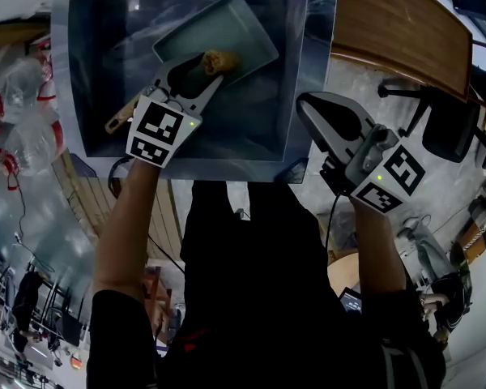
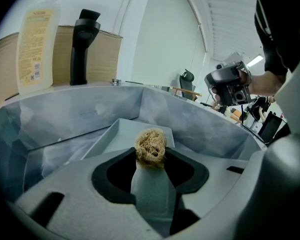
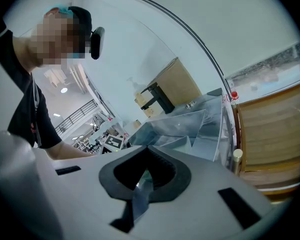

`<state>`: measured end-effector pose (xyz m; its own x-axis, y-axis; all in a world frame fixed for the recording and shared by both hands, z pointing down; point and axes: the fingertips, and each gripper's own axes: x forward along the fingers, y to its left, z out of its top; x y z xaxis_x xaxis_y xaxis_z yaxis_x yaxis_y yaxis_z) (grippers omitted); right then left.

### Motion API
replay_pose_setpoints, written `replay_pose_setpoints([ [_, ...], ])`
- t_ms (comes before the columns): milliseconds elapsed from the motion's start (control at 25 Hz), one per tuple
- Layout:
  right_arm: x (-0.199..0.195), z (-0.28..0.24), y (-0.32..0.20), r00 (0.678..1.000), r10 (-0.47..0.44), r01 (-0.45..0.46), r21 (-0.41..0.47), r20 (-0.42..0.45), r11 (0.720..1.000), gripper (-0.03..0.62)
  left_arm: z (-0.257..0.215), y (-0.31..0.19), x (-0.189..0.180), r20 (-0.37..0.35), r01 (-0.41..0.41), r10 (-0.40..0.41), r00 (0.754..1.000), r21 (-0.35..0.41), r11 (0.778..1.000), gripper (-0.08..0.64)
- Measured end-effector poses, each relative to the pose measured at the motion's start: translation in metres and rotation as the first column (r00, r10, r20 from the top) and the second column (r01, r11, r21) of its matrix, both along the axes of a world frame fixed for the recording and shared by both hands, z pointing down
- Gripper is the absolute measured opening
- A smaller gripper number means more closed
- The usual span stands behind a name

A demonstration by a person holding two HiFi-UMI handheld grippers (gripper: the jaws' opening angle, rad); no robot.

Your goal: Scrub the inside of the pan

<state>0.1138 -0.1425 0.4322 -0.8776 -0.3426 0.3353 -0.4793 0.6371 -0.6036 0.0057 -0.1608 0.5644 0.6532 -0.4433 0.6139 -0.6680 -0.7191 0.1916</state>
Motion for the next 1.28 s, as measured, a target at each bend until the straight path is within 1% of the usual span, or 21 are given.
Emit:
replay_pose_setpoints([
  [160, -0.006, 0.002, -0.001, 1.000, -0.005, 0.005, -0.003, -0.003, 1.000, 0.005, 0.001, 0.000, -0.002, -0.007, -0.006, 0.006, 1.000, -0.003, 1.000, 0.178],
  [360, -0.014, 0.005, -0.008, 1.000, -0.010, 0.010, -0.005, -0.008, 1.000, 0.005, -0.007, -0.015, -0.020, -0.005, 0.034, -0.034, 0.999, 0.021, 0.999, 0.178],
  [480, -0.018, 0.001, -0.011, 1.000, -0.014, 0.014, -0.005, -0.007, 1.000, 0.005, -0.015, -0.026, -0.035, 0.021, 0.050, -0.051, 0.998, 0.041, 0.998, 0.178],
  [640, -0.036, 0.000, -0.016, 1.000, -0.031, 0.031, -0.006, -0.002, 1.000, 0.005, -0.009, -0.037, -0.068, 0.059, 0.069, -0.071, 0.996, 0.035, 0.997, 0.178],
  [760, -0.046, 0.003, -0.019, 0.999, -0.037, 0.037, -0.011, -0.003, 0.999, 0.005, -0.002, -0.039, -0.085, 0.101, 0.052, -0.055, 0.993, 0.030, 0.998, 0.178],
  [880, -0.049, 0.003, -0.020, 0.999, -0.040, 0.040, -0.014, -0.007, 0.999, 0.005, 0.001, -0.039, -0.090, 0.132, 0.024, -0.028, 0.991, 0.032, 0.999, 0.178],
  [1080, -0.054, 0.006, -0.019, 0.999, -0.040, 0.039, -0.019, -0.008, 0.999, 0.005, 0.002, -0.036, -0.088, 0.135, -0.006, 0.001, 0.991, 0.029, 1.000, 0.178],
  [1280, -0.054, 0.007, -0.014, 0.999, -0.039, 0.039, -0.023, -0.003, 0.999, 0.005, 0.001, -0.024, -0.078, 0.138, -0.051, 0.048, 0.989, 0.020, 0.998, 0.178],
])
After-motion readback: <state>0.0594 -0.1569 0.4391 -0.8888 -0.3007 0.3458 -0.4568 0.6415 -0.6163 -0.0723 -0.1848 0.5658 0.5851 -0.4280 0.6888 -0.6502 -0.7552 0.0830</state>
